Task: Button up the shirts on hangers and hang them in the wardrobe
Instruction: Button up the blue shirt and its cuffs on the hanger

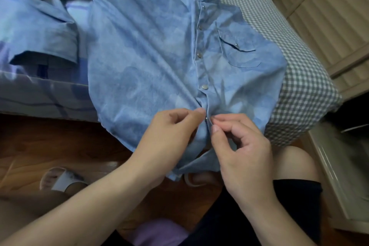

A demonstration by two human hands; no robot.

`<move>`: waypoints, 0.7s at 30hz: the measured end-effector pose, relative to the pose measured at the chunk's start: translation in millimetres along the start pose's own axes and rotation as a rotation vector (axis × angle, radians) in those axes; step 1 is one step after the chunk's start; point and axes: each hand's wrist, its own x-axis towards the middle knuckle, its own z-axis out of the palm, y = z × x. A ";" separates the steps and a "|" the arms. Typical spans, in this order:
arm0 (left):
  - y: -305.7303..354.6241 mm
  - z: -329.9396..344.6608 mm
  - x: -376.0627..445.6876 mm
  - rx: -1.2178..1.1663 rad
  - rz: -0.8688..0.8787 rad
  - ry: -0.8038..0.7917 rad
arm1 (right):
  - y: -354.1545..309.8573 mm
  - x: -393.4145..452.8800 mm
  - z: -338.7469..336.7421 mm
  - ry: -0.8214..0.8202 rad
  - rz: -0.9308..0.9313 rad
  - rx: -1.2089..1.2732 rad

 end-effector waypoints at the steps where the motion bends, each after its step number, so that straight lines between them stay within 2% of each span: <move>1: -0.6 -1.9 2.3 0.002 -0.019 -0.037 | 1.5 -1.9 0.8 -0.019 -0.010 -0.004; 4: 0.6 -7.3 8.4 0.024 -0.041 -0.105 | 5.4 -5.5 2.0 -0.125 0.012 0.045; 8: -7.3 -20.6 20.4 -0.039 -0.122 -0.200 | 14.9 3.0 -5.5 -0.348 0.255 0.392; 9: -11.5 -24.6 23.4 -0.018 -0.133 -0.211 | 17.7 5.2 -7.2 -0.392 0.289 0.417; 12: -25.6 -28.0 32.2 0.296 -0.043 -0.107 | 26.7 6.3 -7.9 -0.430 0.329 0.282; 14: -31.0 -24.6 32.7 0.530 0.082 0.065 | 33.4 5.2 -7.1 -0.366 0.365 0.221; 16: -30.9 -22.8 31.5 0.663 0.164 0.140 | 41.0 5.9 -8.6 -0.287 0.409 0.187; 19: -37.4 -29.1 36.3 0.933 0.108 -0.010 | 51.9 13.3 -15.0 -0.207 0.463 0.106; 21: -36.9 -41.3 43.4 1.135 0.019 -0.103 | 55.7 22.8 -14.8 -0.238 0.459 -0.014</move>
